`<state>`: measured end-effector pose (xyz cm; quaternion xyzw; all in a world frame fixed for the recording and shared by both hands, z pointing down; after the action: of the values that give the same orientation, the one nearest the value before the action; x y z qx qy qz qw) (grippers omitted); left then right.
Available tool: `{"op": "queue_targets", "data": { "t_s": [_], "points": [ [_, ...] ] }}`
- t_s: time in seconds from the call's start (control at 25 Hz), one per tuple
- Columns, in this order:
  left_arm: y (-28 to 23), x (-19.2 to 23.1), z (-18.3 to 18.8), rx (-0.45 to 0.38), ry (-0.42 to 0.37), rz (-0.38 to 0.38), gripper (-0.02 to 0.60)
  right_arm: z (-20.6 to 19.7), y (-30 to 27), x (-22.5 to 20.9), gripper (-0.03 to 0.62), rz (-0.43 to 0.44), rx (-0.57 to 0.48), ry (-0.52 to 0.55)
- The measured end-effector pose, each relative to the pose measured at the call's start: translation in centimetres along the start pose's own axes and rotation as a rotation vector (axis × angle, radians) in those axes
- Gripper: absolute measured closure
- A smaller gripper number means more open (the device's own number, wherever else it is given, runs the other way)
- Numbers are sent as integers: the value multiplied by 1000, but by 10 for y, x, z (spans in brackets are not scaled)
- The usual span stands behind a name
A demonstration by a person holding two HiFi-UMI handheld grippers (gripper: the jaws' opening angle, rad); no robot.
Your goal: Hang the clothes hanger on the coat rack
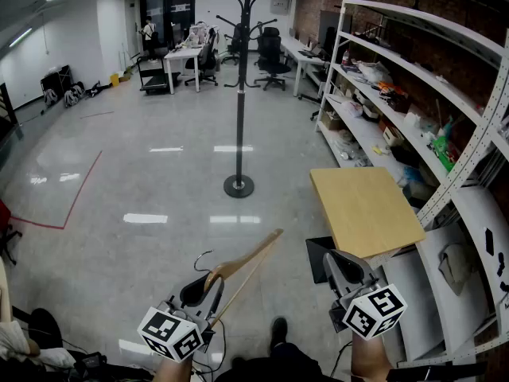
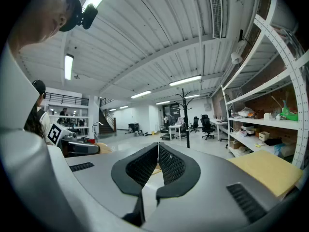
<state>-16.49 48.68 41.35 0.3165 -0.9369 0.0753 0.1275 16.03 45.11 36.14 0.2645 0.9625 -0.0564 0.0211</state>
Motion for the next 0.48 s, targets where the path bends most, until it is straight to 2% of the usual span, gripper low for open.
{"op": "queue_targets", "data": {
  "t_s": [0.2,0.48],
  "points": [
    [-37,19,10,11,-19,3,529,0,-37,-28,586,21,-1,10],
    [-122,38,39,15,-56,16,529,14,-95,-109,586,28,-47,-9]
  ]
}}
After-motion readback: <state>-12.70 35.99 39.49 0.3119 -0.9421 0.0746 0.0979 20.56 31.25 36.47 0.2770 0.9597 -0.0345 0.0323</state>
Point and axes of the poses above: the fingertips, and each gripper's own axes: y backward along the fingers, x to its left, z out of its top, the point moved 9 cm from there along y, backward along the fingers, and after that the axes turned 2 degrees about -z, right-handed, at the moved point
